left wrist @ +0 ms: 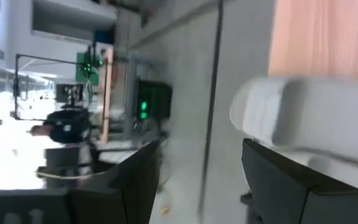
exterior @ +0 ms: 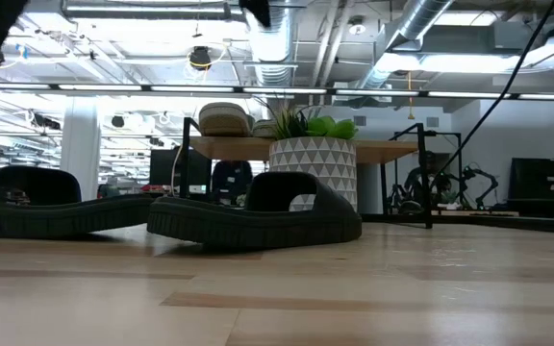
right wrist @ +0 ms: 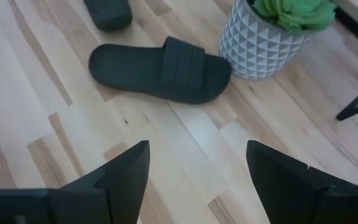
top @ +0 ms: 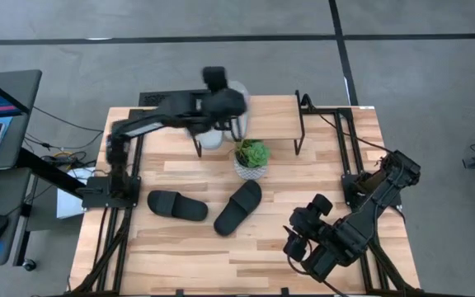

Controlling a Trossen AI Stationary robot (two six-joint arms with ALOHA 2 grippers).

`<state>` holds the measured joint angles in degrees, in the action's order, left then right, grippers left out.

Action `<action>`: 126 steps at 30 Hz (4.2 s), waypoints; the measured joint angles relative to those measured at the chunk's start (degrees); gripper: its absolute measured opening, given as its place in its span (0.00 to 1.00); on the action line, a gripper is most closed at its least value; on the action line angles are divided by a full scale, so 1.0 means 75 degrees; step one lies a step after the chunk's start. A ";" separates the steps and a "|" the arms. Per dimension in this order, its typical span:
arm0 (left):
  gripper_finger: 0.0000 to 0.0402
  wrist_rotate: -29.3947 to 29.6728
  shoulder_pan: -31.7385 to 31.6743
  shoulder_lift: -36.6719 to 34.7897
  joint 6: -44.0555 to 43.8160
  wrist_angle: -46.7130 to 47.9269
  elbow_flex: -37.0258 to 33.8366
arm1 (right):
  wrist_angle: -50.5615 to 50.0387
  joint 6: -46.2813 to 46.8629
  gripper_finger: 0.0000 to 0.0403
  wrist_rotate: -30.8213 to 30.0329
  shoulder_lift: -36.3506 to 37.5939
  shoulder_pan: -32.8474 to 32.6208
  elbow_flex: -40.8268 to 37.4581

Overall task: Pick and place slides into the shelf
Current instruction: Put the left black slide on the shelf

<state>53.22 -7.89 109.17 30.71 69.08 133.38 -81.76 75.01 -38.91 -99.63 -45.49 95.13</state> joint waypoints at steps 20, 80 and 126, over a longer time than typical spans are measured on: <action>0.53 -0.1092 0.3770 -0.3307 -0.4789 0.1574 0.0003 | 0.0001 0.0002 0.65 -0.0654 0.0000 0.0039 0.0000; 0.53 -0.0744 0.7513 -0.3297 -1.5251 -0.3362 -0.9716 | -0.1136 -0.0170 0.65 -0.0585 0.0000 0.0031 -0.0009; 0.34 -0.5297 0.4903 -0.1860 -1.6218 -0.2165 -0.9306 | -0.1101 -0.4485 0.65 -0.0563 0.0205 0.0480 -0.0003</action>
<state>13.49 28.88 95.22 -90.93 52.85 63.59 -90.02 41.37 -43.13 -98.10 -41.89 95.11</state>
